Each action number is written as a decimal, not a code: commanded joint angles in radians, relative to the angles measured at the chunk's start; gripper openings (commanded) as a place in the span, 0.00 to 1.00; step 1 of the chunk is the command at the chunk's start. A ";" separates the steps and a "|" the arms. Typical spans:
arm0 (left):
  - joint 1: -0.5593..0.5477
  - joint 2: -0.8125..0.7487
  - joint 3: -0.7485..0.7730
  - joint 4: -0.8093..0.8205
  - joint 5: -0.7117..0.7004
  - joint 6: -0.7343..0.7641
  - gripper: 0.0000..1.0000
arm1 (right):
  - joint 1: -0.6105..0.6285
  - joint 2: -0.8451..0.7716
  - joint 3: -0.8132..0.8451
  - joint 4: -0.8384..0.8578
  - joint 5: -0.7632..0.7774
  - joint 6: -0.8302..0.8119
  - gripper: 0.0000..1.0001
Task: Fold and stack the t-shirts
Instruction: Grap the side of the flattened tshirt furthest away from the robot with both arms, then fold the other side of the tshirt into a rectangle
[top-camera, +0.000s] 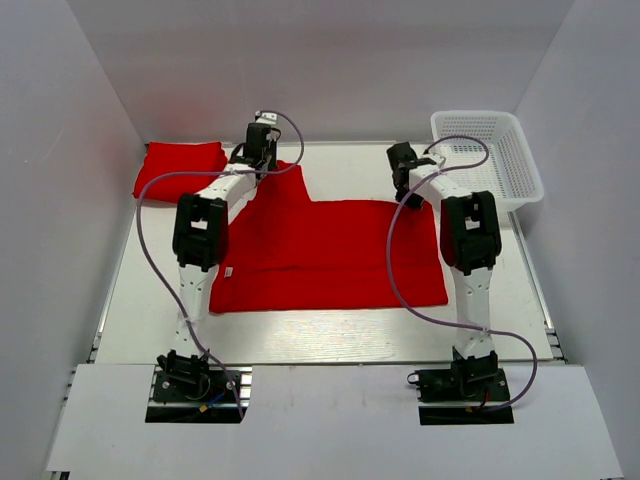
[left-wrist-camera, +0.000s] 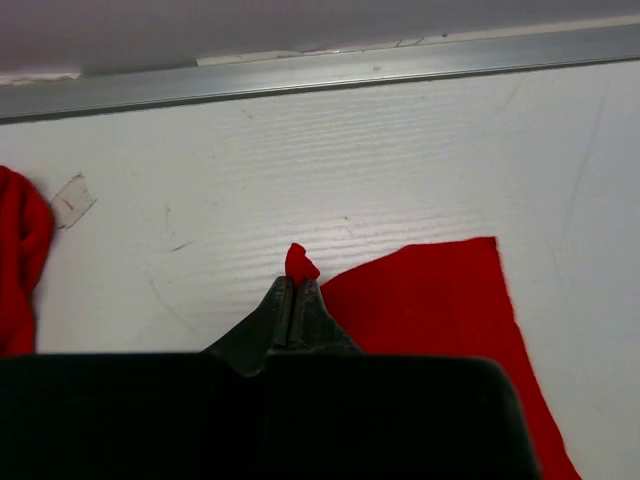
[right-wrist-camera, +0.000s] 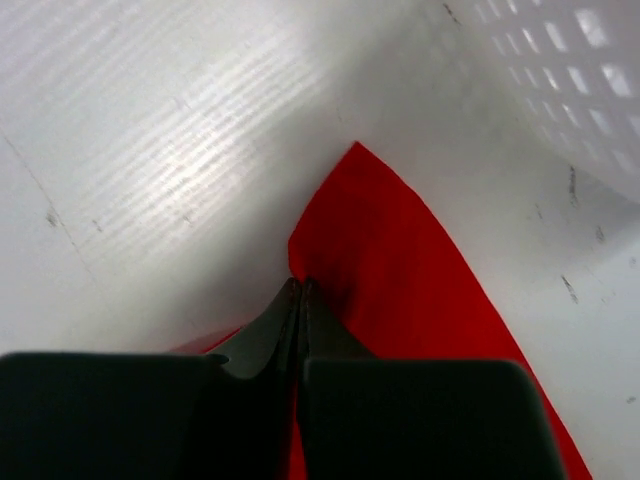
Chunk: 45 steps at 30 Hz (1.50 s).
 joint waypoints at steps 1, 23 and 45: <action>0.006 -0.194 -0.096 0.033 0.043 0.008 0.00 | 0.006 -0.083 -0.051 -0.052 0.027 0.001 0.00; -0.016 -0.903 -0.905 0.040 0.068 -0.166 0.00 | 0.063 -0.494 -0.508 0.146 0.080 -0.120 0.00; -0.034 -1.464 -1.326 -0.227 0.217 -0.396 0.00 | 0.069 -0.615 -0.617 0.163 0.027 -0.171 0.00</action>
